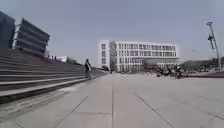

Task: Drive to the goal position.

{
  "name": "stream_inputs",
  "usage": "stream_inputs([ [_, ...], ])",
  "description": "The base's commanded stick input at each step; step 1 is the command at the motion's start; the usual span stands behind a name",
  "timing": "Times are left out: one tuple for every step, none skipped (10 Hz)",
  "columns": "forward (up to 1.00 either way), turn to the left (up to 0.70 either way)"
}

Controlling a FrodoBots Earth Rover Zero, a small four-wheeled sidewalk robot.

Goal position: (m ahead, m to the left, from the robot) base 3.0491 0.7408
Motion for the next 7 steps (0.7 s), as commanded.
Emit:
stream_inputs([
  [0.70,0.00],
  [0.70,0.00],
  [0.70,0.00],
  [0.70,0.00],
  [0.70,0.00],
  [0.70,0.00],
  [0.70,0.00],
])
